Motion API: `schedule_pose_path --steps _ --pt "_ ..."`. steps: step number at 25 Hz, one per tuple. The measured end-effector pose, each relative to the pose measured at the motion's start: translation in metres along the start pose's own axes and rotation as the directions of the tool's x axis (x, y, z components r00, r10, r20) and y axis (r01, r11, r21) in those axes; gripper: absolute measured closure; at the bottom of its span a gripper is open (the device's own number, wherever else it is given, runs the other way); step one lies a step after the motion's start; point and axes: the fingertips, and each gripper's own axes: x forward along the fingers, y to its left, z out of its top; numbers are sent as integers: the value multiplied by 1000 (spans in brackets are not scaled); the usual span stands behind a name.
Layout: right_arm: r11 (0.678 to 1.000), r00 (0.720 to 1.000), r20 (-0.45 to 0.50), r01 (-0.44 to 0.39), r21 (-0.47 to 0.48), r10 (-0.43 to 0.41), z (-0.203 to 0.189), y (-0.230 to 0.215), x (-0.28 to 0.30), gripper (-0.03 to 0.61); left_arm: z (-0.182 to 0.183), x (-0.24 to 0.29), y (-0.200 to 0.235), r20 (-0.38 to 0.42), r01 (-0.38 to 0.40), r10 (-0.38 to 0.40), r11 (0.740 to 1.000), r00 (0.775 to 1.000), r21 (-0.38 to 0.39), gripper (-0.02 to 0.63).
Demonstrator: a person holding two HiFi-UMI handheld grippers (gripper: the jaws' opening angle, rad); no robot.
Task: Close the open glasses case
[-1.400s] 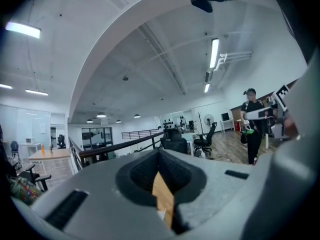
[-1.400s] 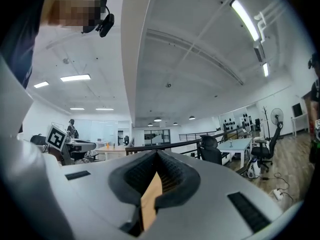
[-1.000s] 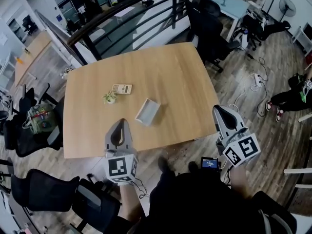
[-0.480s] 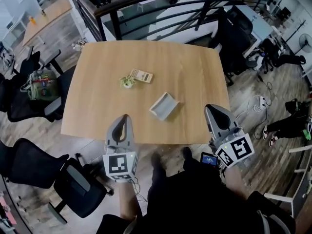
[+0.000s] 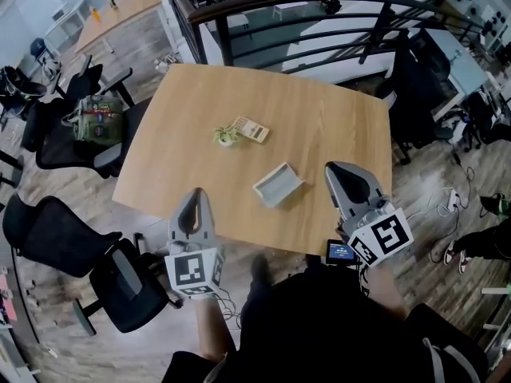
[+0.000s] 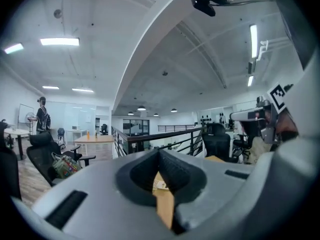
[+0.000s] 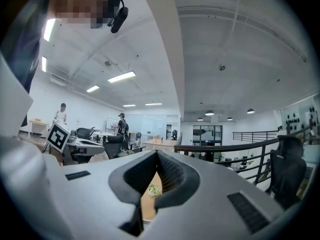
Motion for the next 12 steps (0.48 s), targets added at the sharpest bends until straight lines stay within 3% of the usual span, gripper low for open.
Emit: schedule_pose_path --steps 12 --pt "996 1000 23 6 93 -8 -42 -78 -33 565 13 17 -41 -28 -89 92 991 995 96 614"
